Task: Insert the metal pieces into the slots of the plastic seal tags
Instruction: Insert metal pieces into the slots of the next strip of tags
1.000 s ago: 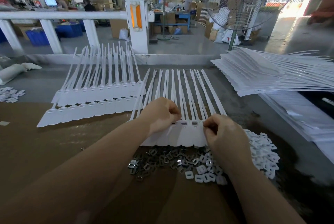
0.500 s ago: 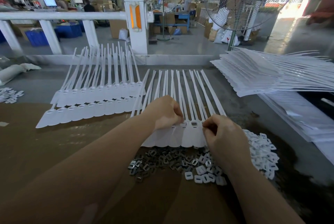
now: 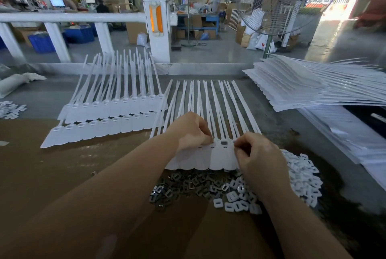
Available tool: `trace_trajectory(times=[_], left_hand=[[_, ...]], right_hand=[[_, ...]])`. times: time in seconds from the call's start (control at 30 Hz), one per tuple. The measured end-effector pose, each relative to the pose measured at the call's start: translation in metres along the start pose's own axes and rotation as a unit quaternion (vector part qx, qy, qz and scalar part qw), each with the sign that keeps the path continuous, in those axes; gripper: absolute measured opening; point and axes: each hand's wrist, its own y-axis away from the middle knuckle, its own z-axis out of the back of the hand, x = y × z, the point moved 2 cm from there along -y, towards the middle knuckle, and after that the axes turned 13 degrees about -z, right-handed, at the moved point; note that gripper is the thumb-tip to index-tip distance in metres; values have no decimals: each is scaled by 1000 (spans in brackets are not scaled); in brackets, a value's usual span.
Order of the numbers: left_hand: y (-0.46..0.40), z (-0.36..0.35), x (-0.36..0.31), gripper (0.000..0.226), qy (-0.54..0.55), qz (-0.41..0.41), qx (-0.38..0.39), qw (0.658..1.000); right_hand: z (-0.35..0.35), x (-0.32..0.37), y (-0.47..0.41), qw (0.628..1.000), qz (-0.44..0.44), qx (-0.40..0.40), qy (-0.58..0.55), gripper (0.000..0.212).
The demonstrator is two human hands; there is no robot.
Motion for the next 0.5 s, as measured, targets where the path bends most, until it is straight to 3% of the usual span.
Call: trace_trajectory(times=[0.23,0.4,0.5], left_hand=[[-4,1,-3,8,42,61,26,997],[-7,2,-6,23,61,91,35,993],[-8,3,-7,18,60,92,42,993]], right_hand=[[0,0,0,1000,-1,-1,0,7],[0,1,0,1000,-3,-1,-1,7],[0,1,0,1000,-1,-2,-1,7]])
